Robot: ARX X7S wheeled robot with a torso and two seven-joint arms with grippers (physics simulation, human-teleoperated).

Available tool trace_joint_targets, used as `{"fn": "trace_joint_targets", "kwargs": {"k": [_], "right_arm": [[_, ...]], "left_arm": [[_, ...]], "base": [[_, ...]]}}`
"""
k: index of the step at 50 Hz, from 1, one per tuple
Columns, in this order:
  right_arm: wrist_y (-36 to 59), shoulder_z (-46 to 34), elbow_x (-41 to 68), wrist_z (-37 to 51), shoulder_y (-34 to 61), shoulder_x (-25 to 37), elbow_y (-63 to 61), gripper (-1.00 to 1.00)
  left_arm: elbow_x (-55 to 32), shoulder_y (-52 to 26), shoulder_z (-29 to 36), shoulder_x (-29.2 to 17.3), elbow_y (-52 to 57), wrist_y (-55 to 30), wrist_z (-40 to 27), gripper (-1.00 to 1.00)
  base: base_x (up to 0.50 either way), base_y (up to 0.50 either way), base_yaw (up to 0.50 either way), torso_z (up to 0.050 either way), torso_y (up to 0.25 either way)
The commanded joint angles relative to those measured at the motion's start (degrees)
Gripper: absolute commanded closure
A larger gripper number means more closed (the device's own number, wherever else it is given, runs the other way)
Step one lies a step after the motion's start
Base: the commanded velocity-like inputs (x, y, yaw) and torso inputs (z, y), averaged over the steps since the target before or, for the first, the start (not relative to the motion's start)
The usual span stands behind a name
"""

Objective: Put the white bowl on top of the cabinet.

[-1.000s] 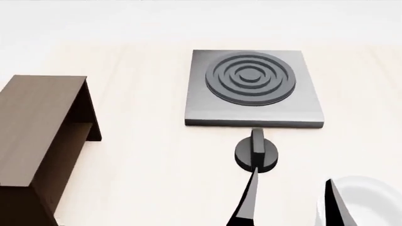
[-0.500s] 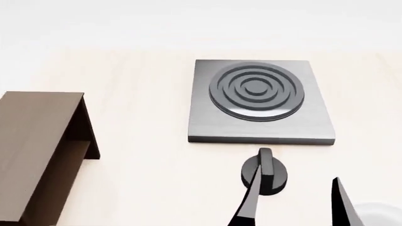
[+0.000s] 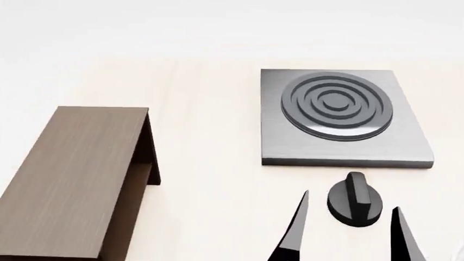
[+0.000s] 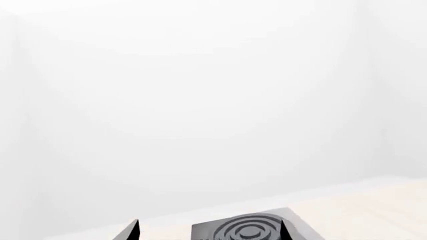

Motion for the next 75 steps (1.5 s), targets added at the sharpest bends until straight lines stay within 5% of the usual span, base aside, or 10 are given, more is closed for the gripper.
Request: {"fn": "trace_joint_targets", "kwargs": {"k": [1,44,56,64,68,75], "right_arm": [[0.46,0.33,0.55,1.06,0.20,0.19,-0.41,-1.00],[3.11,0.85,0.97,5.19,1.12,1.23,-3.40,-1.00],[10.79,9.70,-2.38,18.11,2.76,-1.90,-11.66,-1.00],[19.04,16.12,5.75,26.67,5.78,-2.42,-13.35,-1.00],[25.09,19.84,18.19,39.22,8.49,3.58,-13.39,-1.00],[21.50,17.66,33.57,60.15,10.26,19.26,-13.37,-1.00]], "left_arm": [[-0.19,0.03,0.26,-0.17,-0.17,0.31,-0.21,-1.00],[-0.27,-0.03,0.99,-0.90,-0.62,0.68,-0.98,-1.00],[-0.46,-0.19,1.28,-1.15,-0.89,0.60,-1.10,-1.00],[-0.52,-0.21,1.35,-1.29,-0.85,0.53,-1.26,-1.00],[-0.49,-0.09,1.31,-1.33,-0.72,0.52,-1.40,-1.00],[-0.43,0.00,1.34,-1.40,-0.69,0.55,-1.53,-1.00]], "base": [[0.00,0.00,0.00,0.000,0.000],[0.14,0.00,0.00,0.000,0.000],[0.00,0.00,0.00,0.000,0.000],[0.00,0.00,0.00,0.000,0.000],[0.00,0.00,0.00,0.000,0.000],[0.00,0.00,0.00,0.000,0.000]]}}
